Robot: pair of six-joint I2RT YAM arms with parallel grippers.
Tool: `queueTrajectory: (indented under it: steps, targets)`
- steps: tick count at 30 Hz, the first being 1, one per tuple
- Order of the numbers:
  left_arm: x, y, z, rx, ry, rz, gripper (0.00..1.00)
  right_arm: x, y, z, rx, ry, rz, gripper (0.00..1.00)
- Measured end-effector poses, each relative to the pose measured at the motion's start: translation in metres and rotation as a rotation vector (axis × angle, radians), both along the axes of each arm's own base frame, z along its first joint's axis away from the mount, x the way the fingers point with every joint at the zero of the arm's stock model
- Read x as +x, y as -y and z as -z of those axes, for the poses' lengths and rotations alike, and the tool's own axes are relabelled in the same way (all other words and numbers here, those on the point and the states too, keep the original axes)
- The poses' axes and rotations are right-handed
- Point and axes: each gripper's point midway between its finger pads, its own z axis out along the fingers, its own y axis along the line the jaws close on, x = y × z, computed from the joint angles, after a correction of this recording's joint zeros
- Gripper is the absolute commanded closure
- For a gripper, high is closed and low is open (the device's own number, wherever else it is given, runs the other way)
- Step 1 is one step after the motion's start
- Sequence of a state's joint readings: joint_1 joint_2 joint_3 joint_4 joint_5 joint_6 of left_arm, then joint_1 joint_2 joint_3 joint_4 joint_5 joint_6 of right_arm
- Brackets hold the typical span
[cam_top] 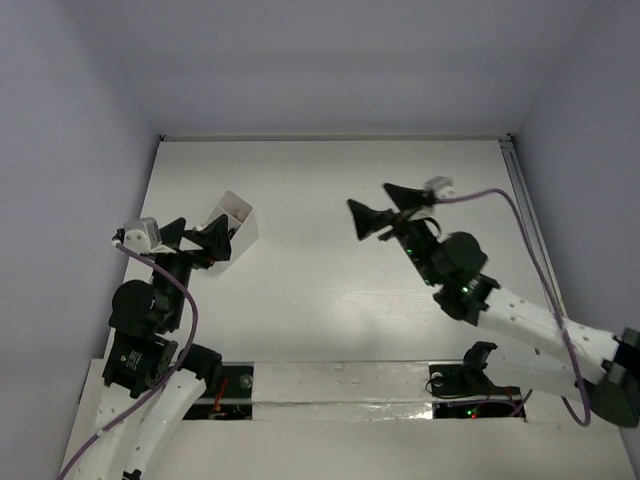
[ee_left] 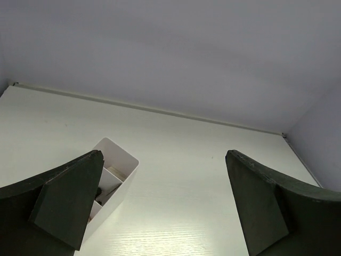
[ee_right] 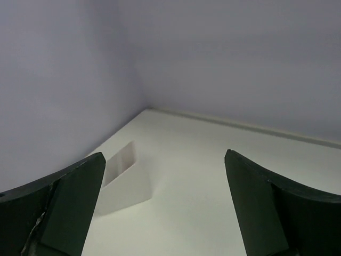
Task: Sort the stationery into containers
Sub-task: Reset both arms
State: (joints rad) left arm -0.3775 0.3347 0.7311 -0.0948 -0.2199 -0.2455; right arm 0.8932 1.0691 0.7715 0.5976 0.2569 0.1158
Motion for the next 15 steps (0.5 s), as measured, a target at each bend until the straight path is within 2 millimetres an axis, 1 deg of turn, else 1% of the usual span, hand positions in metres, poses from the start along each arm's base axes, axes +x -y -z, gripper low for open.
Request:
queueTrajectory:
  steps: [1, 3, 4, 6, 8, 10, 11, 13, 15]
  targets:
    - [-0.001, 0.001, -0.001, -0.003, 0.004, 0.006, 0.01, -0.001, 0.031, -0.006, 0.045, 0.0, 0.105, 0.0]
    - [-0.005, 0.002, -0.004, -0.011, 0.018, 0.021, 0.01, -0.008, 0.081, -0.017, 0.132, 0.008, 0.258, 0.0]
    - [-0.007, 0.003, -0.006, -0.016, 0.026, 0.028, 0.01, -0.014, 0.111, -0.024, 0.185, 0.015, 0.34, 0.0]
    - [-0.011, 0.004, -0.011, -0.025, 0.045, 0.043, 0.01, -0.023, 0.147, -0.024, 0.243, 0.016, 0.442, 0.0]
    - [-0.014, 0.006, -0.018, -0.032, 0.06, 0.057, 0.01, -0.035, 0.177, -0.027, 0.294, 0.027, 0.508, 0.0]
    - [-0.016, 0.008, -0.025, -0.038, 0.078, 0.075, 0.01, -0.039, 0.191, -0.025, 0.312, 0.023, 0.547, 0.0]
    - [-0.018, 0.009, -0.029, -0.04, 0.087, 0.086, 0.01, -0.039, 0.193, -0.022, 0.306, 0.017, 0.56, 0.0]
    - [-0.018, 0.013, -0.034, -0.041, 0.099, 0.105, 0.01, -0.036, 0.192, -0.014, 0.269, 0.0, 0.578, 0.0]
    - [-0.016, 0.017, -0.037, -0.039, 0.099, 0.121, 0.01, -0.031, 0.186, -0.005, 0.219, -0.018, 0.584, 0.0]
